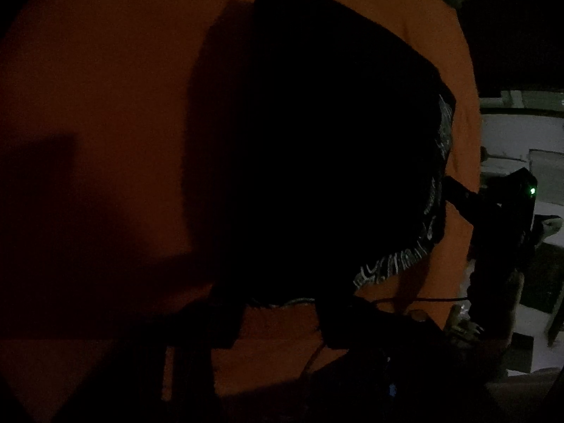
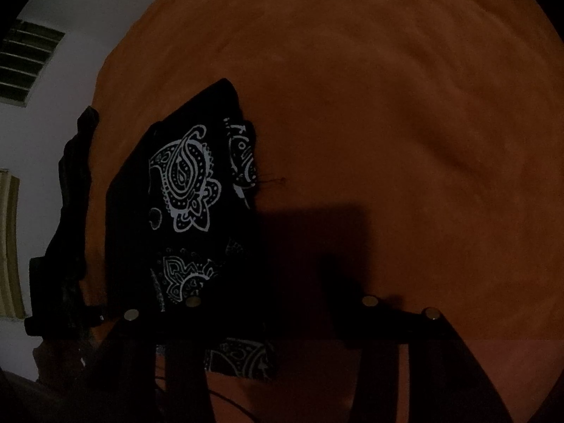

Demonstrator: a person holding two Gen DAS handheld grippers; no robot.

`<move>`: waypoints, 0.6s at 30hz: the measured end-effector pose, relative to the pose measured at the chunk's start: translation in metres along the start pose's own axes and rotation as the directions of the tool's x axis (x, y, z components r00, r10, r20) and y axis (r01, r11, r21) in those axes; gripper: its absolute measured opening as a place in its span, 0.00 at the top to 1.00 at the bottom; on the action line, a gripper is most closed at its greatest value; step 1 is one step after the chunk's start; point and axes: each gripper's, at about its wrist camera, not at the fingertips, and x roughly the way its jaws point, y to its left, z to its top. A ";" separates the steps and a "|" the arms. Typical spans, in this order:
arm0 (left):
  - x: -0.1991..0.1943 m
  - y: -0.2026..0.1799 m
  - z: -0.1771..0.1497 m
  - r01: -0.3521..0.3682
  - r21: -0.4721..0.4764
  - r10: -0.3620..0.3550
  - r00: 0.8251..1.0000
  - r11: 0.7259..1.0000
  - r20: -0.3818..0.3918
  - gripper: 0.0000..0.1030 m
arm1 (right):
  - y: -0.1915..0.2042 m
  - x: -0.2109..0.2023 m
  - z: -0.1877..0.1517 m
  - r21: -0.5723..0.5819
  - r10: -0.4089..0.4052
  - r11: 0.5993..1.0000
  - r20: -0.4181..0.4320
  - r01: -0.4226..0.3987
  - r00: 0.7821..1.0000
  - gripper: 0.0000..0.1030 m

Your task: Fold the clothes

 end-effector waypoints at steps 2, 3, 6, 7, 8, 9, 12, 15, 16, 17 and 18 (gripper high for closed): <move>-0.001 -0.001 0.000 0.006 0.002 -0.006 1.000 1.000 -0.001 0.59 | 0.005 -0.004 0.003 -0.018 0.009 1.000 0.015 -0.008 1.000 0.57; -0.001 -0.002 0.000 0.009 0.003 -0.009 1.000 1.000 -0.001 0.59 | 0.006 -0.009 0.005 -0.041 0.027 0.999 0.032 -0.026 0.999 0.57; -0.003 -0.003 0.001 0.021 0.001 -0.021 1.000 1.000 -0.004 0.58 | 0.012 -0.023 0.012 -0.109 0.093 0.990 0.073 -0.085 0.993 0.57; -0.003 0.000 0.002 0.033 -0.009 -0.033 0.999 0.999 -0.007 0.58 | 0.020 -0.024 0.014 -0.133 0.131 0.984 0.071 -0.120 0.989 0.57; -0.004 0.002 0.003 0.046 -0.021 -0.046 0.999 0.999 -0.009 0.58 | 0.029 -0.022 0.017 -0.153 0.173 0.975 0.055 -0.162 0.983 0.57; -0.007 0.004 0.004 0.061 -0.034 -0.061 0.998 0.998 -0.007 0.58 | 0.037 -0.015 0.016 -0.162 0.211 0.965 0.016 -0.206 0.977 0.57; -0.019 0.011 0.008 0.092 -0.064 -0.091 0.996 0.994 0.017 0.58 | 0.055 0.012 0.004 -0.155 0.292 0.938 -0.131 -0.310 0.947 0.57; -0.028 0.016 0.012 0.091 -0.068 -0.088 0.995 0.994 0.043 0.58 | 0.061 0.034 -0.012 -0.127 0.288 0.941 -0.192 -0.315 0.938 0.57; -0.028 0.016 0.012 0.091 -0.070 -0.088 0.995 0.993 0.048 0.58 | 0.059 0.035 -0.019 -0.102 0.301 0.941 -0.185 -0.323 0.936 0.57; -0.025 0.014 0.013 0.092 -0.073 -0.088 0.995 0.993 0.050 0.58 | 0.057 0.036 -0.024 -0.066 0.326 0.937 -0.181 -0.343 0.928 0.57; -0.023 0.014 0.014 0.094 -0.079 -0.090 0.995 0.993 0.052 0.58 | 0.054 0.038 -0.029 -0.025 0.357 0.930 -0.184 -0.368 0.916 0.57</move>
